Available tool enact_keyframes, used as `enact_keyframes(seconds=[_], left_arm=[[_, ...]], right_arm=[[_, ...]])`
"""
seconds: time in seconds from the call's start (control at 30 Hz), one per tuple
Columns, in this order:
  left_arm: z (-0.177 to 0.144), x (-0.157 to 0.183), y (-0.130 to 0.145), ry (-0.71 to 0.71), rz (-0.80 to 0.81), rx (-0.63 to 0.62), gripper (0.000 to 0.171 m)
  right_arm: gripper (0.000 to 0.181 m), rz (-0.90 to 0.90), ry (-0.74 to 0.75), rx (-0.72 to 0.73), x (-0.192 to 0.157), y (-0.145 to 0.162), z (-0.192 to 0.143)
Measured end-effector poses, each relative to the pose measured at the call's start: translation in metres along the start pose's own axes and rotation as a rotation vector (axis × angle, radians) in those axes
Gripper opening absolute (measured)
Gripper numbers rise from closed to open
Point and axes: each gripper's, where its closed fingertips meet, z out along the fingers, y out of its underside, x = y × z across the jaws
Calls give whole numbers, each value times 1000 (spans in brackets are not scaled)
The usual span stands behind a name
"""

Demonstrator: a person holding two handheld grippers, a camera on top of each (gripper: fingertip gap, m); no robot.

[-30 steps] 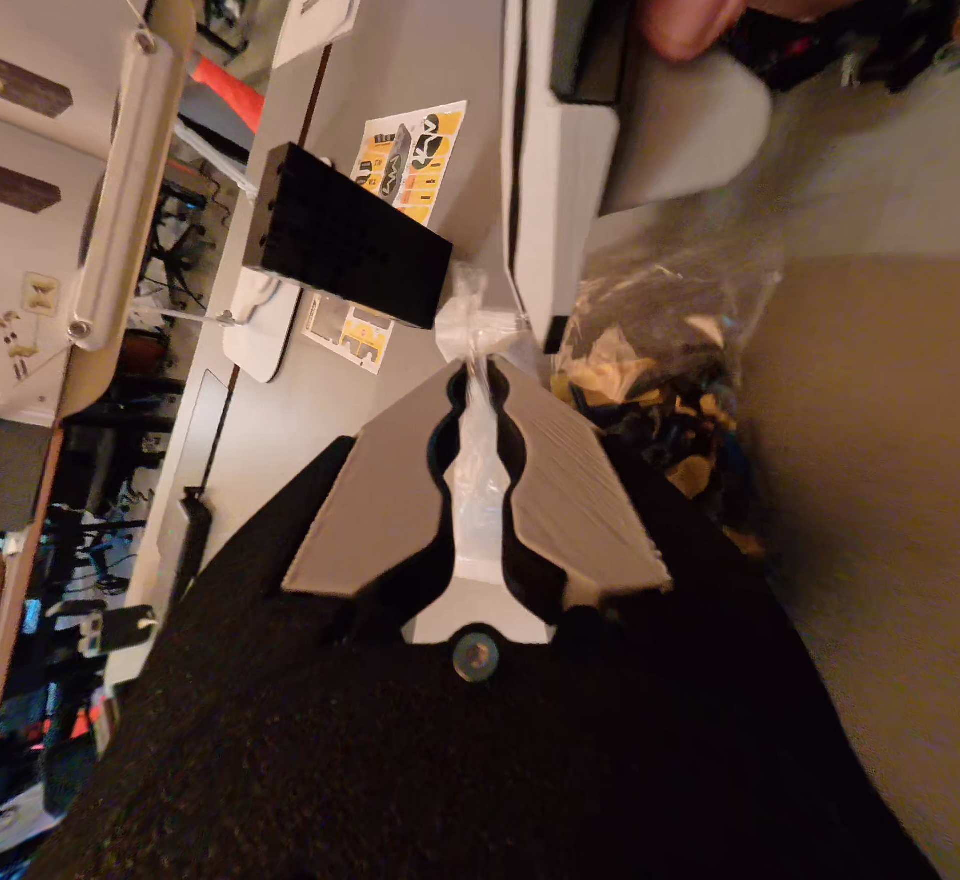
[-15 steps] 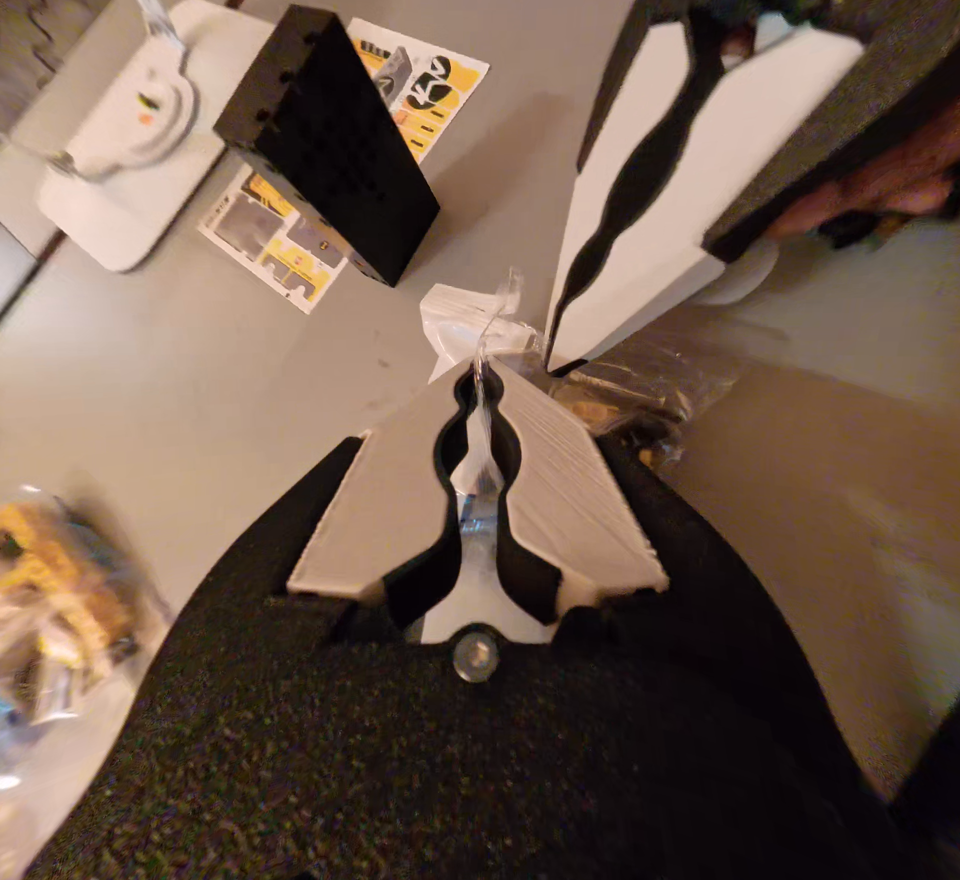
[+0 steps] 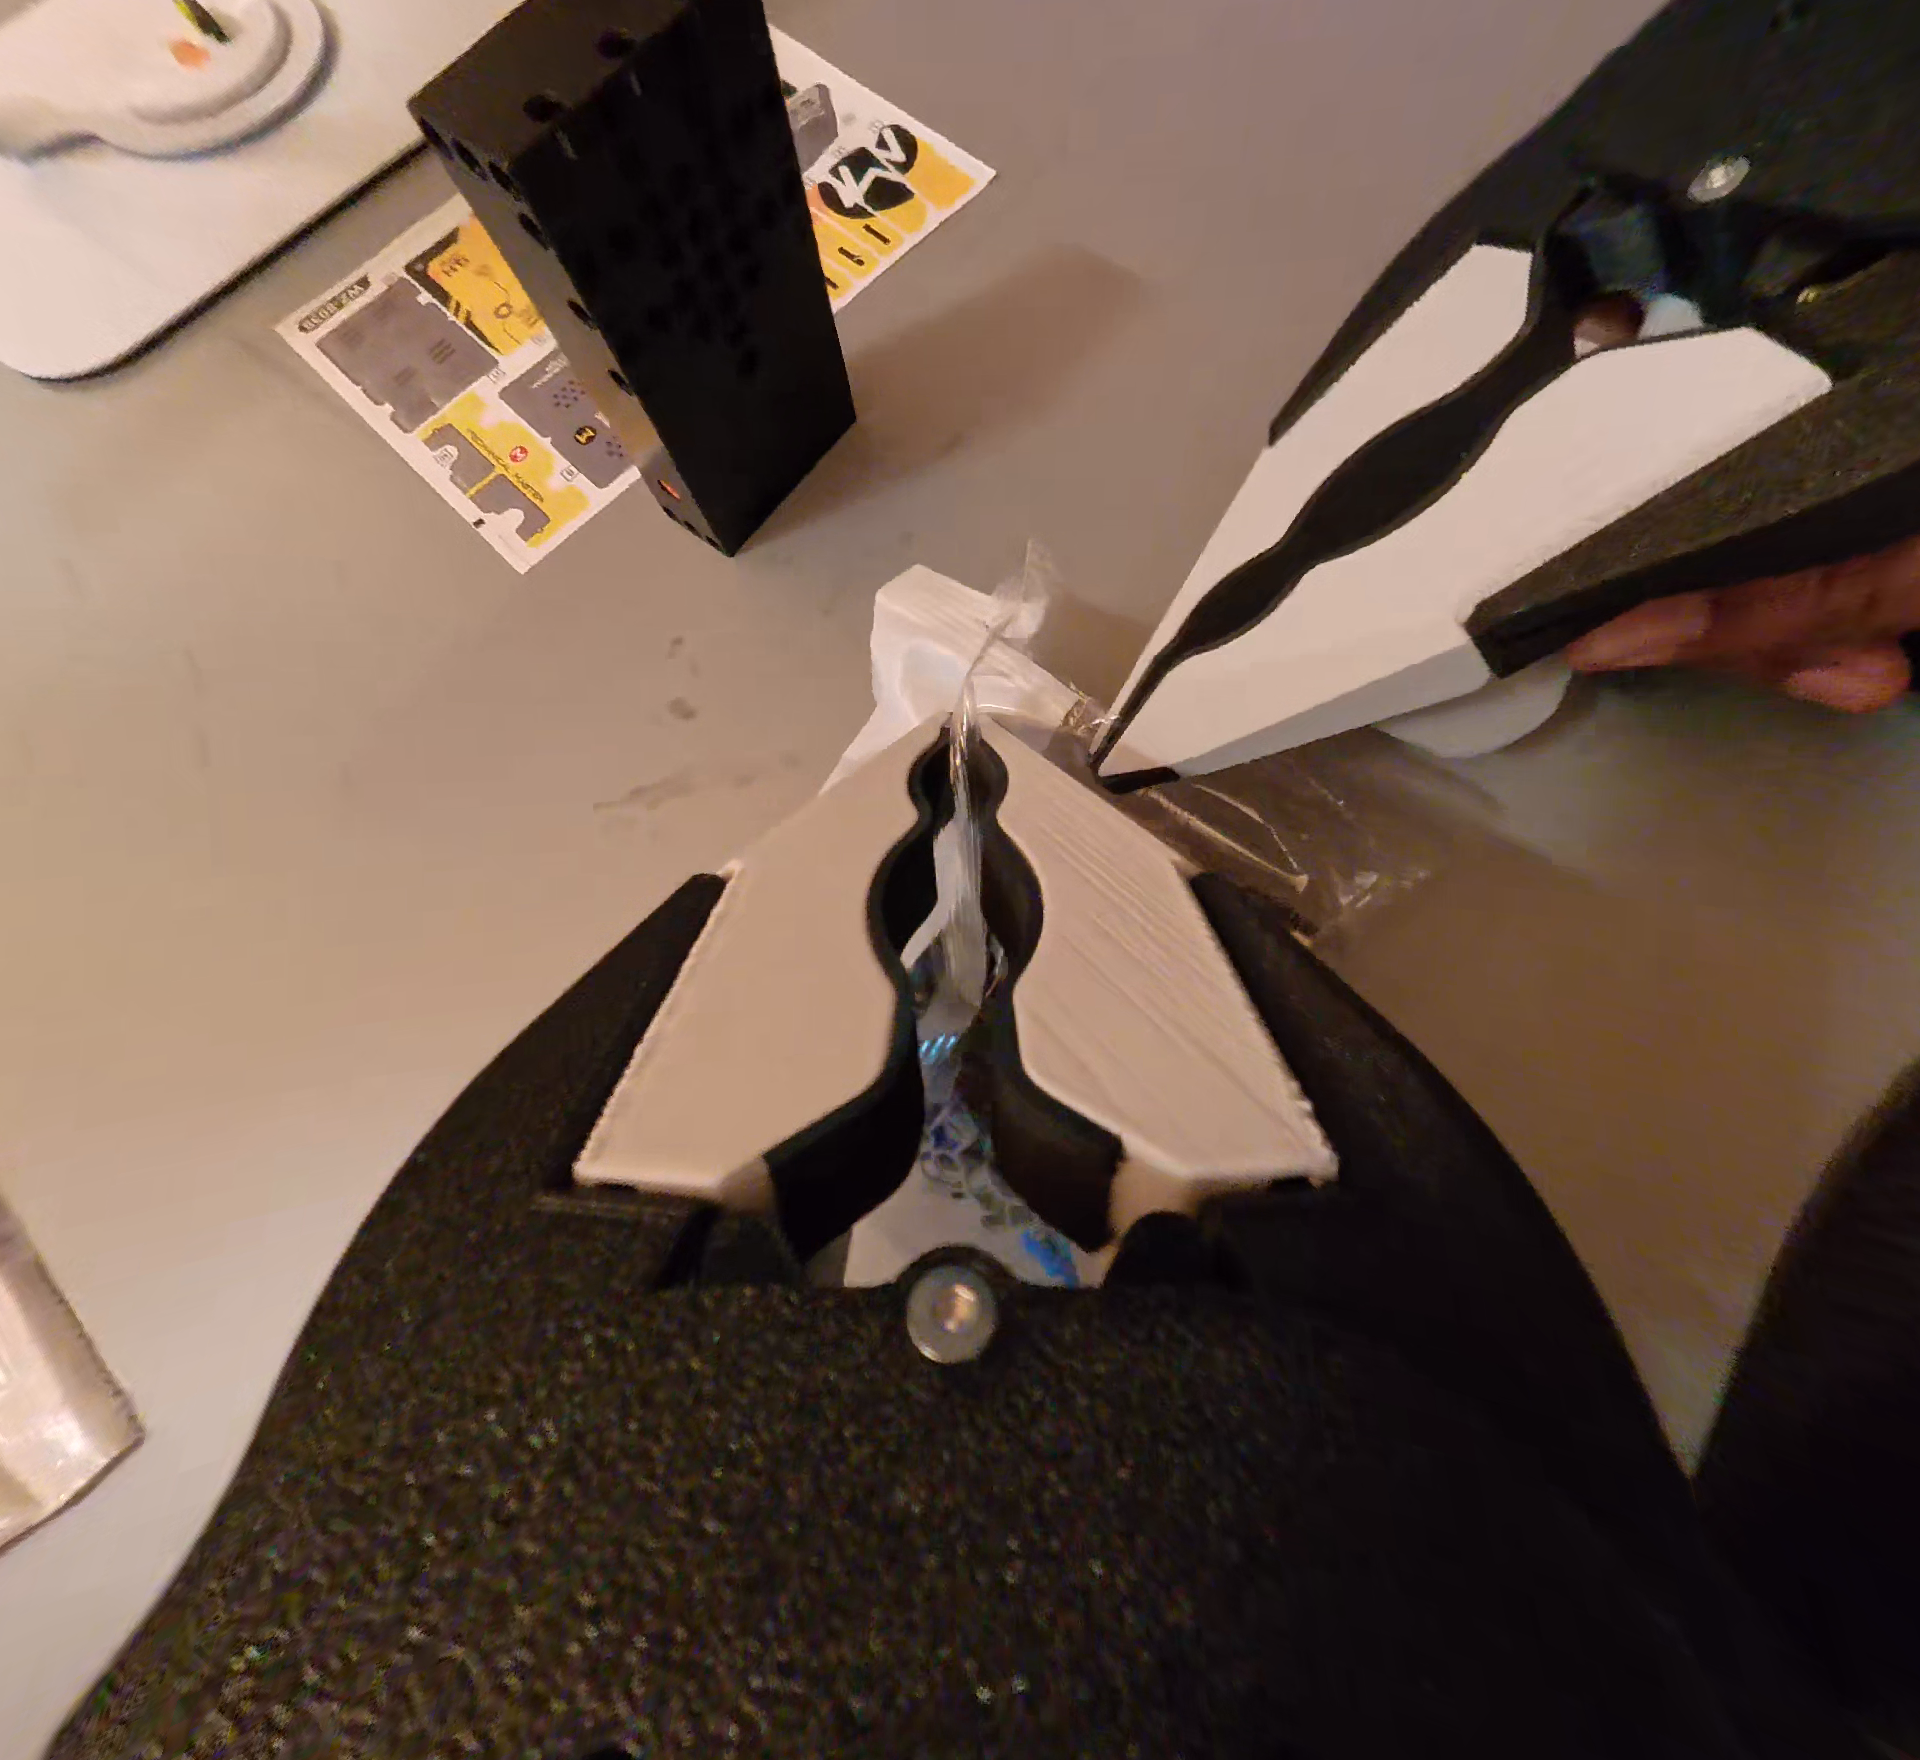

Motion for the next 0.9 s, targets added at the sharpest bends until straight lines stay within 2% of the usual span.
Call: enact_keyframes(seconds=[0.1,0.3,0.43,0.5,0.57,0.67,0.77,0.9], left_arm=[[2,1,-3,56,-144,51,0],[5,9,-3,105,-227,50,0],[-10,10,-16,165,-344,121,0],[-14,9,-19,176,-385,140,0],[-12,11,-15,177,-400,125,0],[-11,21,-19,249,-478,155,0],[-14,20,-18,228,-457,162,0],[-16,16,-17,147,-370,162,0]], right_arm=[[0,-14,62,1,4,0,-5],[0,20,55,10,6,6,-10],[0,82,-45,142,5,-13,-21],[12,91,-77,160,2,-17,-21],[34,53,-45,130,2,-14,-14],[16,23,-55,118,-5,-13,-5],[0,-21,-7,130,0,-15,-8],[0,-70,15,121,-4,-13,-7]])
